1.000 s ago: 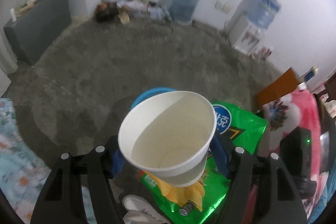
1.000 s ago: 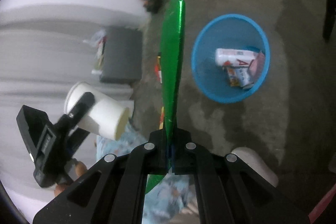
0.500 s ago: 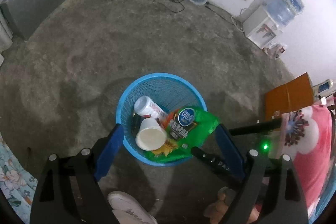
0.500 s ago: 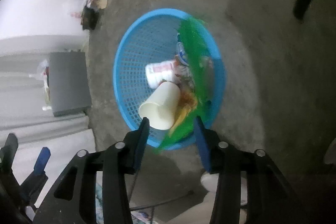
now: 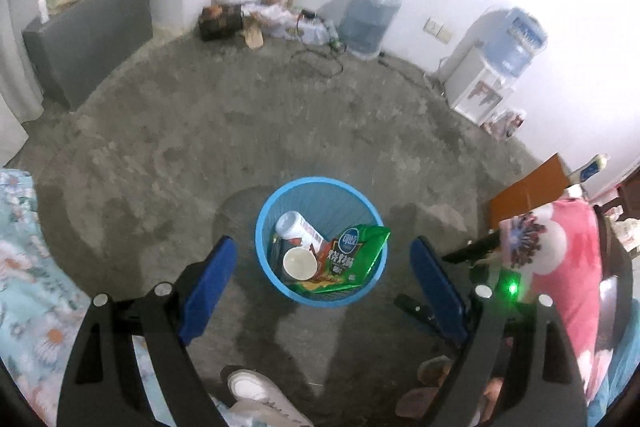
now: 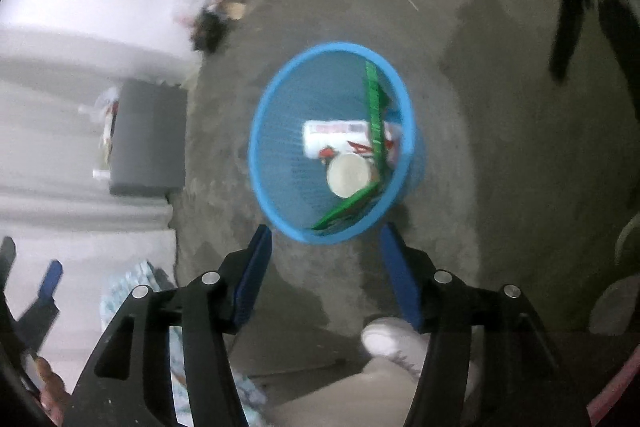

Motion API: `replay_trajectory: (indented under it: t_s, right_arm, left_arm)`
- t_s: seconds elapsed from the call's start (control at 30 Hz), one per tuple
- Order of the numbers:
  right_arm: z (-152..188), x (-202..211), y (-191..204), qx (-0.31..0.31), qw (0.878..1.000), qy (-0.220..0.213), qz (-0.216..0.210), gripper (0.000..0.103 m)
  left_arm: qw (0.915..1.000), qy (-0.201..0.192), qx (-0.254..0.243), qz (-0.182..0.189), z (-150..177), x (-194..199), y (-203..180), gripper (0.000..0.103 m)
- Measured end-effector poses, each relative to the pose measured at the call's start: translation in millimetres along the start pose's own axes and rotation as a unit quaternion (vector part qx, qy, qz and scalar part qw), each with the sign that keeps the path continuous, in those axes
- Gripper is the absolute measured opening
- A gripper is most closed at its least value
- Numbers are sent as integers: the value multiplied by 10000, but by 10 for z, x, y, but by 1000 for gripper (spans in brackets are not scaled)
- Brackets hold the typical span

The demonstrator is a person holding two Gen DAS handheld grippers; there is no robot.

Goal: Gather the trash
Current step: 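Move both tools back toward the trash on the bed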

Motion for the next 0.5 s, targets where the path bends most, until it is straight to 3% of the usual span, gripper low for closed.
replay_trajectory:
  t_s: [0.2,0.37,0.5]
  right_arm:
    - [264,292,747,1427,9888,-265,352,67]
    - [677,457,1385,2718,9583,-511,718,80]
    - [982,492,1680,3348,9352,-642,961,88]
  left_arm:
    - [9989,-422,182,-83,374,688,236,87]
    - [9921,-1084,568,-260,816,1380,577,91]
    - [9845,-1441,868,-499,1193,1792,883,92]
Point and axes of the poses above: each gripper's, at about its wrist camera, not at the fingertips, and x roughly against the way its jaws point, y to its left, z to its underside, the point moved 9 cm from there along -x, roughly the way its jaws point, and after that the axes turned 12 degrees about y, right-handed, at the moved point
